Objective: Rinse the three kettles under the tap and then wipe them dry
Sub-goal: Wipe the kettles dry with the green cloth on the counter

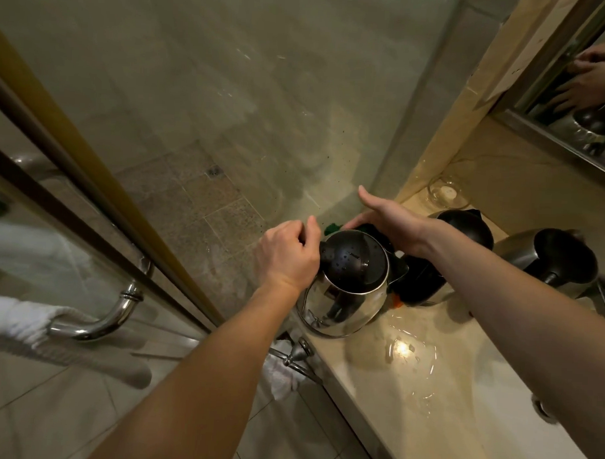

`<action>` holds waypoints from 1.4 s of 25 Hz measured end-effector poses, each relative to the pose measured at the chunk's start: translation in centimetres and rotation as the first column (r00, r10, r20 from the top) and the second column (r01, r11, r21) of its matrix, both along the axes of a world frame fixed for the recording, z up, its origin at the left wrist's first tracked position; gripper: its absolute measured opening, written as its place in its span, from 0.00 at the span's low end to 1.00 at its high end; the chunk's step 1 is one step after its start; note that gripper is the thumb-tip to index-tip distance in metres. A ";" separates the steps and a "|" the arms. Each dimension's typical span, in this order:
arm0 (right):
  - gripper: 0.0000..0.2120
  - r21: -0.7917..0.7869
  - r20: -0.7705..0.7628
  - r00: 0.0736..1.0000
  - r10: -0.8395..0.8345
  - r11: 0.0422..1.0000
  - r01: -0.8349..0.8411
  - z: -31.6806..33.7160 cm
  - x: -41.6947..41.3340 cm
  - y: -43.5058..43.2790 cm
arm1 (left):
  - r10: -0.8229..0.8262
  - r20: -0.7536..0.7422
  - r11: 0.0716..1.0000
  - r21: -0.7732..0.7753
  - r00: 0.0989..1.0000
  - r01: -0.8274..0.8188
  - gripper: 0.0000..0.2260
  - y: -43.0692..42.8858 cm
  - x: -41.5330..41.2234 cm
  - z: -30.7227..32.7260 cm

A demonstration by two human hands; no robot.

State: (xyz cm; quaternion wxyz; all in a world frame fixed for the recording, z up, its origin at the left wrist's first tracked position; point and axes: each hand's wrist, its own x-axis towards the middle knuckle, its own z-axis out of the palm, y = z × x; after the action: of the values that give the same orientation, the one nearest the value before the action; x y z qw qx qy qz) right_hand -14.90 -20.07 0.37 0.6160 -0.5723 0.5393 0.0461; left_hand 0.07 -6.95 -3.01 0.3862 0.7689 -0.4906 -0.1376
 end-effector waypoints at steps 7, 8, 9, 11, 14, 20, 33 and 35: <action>0.38 0.003 -0.005 0.992 0.125 0.992 -0.125 -2.2 0.5 -1.6 | 0.035 -0.010 0.999 0.020 0.999 -0.035 0.22 0.1 -0.3 0.2; 0.38 0.043 -0.022 0.993 0.117 0.992 -0.116 -3.0 0.1 -1.8 | 0.038 -0.012 0.999 0.022 0.999 -0.037 0.21 0.1 -0.3 0.2; 0.38 0.070 -0.039 0.993 0.107 0.992 -0.104 -3.7 -0.2 -1.9 | 0.040 -0.011 0.999 0.025 0.999 -0.039 0.21 0.1 -0.3 0.2; 0.39 0.091 -0.056 0.996 0.064 0.994 -0.059 -4.2 -0.4 -1.8 | 0.043 -0.003 0.998 0.035 0.999 -0.042 0.20 0.2 -0.3 0.2; 0.41 0.044 -0.054 0.998 0.017 0.999 -0.015 -3.1 -0.4 -1.1 | 0.049 0.012 0.998 0.046 0.999 -0.049 0.19 0.2 -0.5 0.2; 0.39 -0.170 0.016 1.000 0.016 0.985 -0.013 2.4 0.1 1.1 | 0.070 0.032 0.994 0.081 0.997 -0.072 0.20 0.5 -1.6 0.8; 0.28 -0.729 -0.274 0.940 0.202 0.594 -0.340 4.1 -2.9 11.0 | 0.226 -0.170 0.945 0.278 0.959 -0.173 0.37 0.5 -3.1 2.5; 0.33 -0.740 -0.365 0.910 0.195 0.532 -0.411 3.6 -3.5 12.6 | 0.231 -0.164 0.945 0.271 0.959 -0.181 0.37 0.7 -3.2 2.4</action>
State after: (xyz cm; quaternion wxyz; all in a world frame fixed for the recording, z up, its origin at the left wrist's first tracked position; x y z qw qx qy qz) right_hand -18.39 -7.46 3.98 0.2033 -0.8627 0.4622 -0.0270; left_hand -3.16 -6.29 -0.57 0.3429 0.8420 -0.3457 -0.2321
